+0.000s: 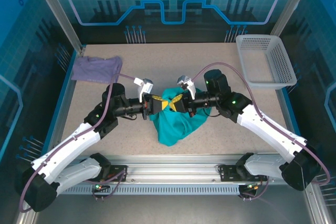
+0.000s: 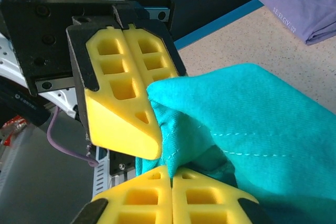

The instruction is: Fold the inside-out t-shirt

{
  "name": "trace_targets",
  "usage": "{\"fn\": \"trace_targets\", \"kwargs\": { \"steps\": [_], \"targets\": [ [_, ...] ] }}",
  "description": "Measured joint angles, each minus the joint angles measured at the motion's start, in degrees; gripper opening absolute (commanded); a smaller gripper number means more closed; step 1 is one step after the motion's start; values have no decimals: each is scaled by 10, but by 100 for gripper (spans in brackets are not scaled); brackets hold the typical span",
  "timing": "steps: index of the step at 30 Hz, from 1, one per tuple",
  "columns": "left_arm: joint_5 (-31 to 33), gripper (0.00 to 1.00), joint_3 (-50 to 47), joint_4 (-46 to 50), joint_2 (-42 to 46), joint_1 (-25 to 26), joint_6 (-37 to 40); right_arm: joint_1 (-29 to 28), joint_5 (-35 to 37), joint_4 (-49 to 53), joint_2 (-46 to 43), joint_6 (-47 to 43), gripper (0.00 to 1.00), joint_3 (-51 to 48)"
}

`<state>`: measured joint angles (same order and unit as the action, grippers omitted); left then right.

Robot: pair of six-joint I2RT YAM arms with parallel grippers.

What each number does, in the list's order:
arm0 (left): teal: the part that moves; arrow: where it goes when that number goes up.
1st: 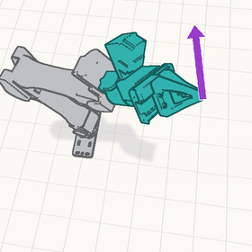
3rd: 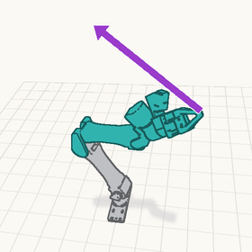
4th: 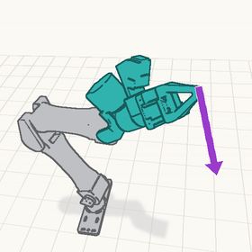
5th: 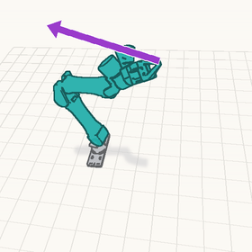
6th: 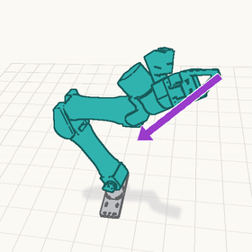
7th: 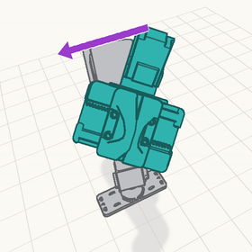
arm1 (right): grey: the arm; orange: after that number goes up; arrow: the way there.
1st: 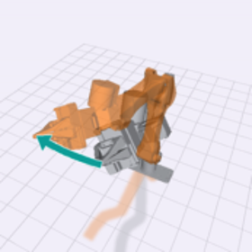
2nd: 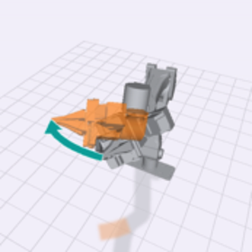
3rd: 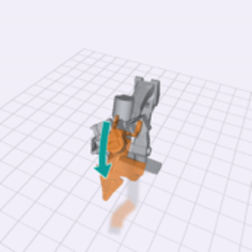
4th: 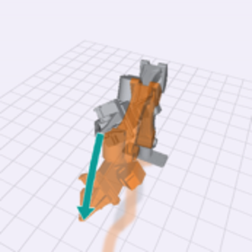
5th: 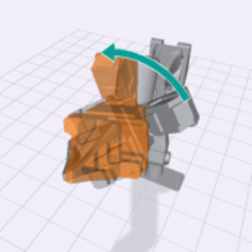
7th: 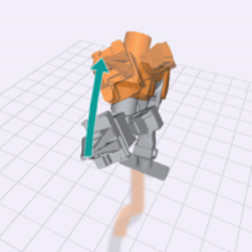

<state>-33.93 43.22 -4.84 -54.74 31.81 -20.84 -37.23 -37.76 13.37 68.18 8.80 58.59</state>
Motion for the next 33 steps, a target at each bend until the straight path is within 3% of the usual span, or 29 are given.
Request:
{"fn": "trace_targets", "kwargs": {
  "steps": [4,6,9,17,27,33],
  "targets": [
    [0,2,-1,0,0,0,0,0,4,7,-6,-3,0,-1],
    [1,16,-1,2,0,0,3,0,9,13,-11,-8,0,0],
    [10,30,-2,9,3,-1,15,0,16,30,-19,-14,0,0],
    [36,52,-26,40,34,-2,55,-2,33,93,-23,-17,0,62],
    [88,63,-35,74,37,31,97,-24,66,179,13,12,0,172],
    [141,67,-35,100,48,52,123,-30,90,223,39,19,0,184]
  ]
}}
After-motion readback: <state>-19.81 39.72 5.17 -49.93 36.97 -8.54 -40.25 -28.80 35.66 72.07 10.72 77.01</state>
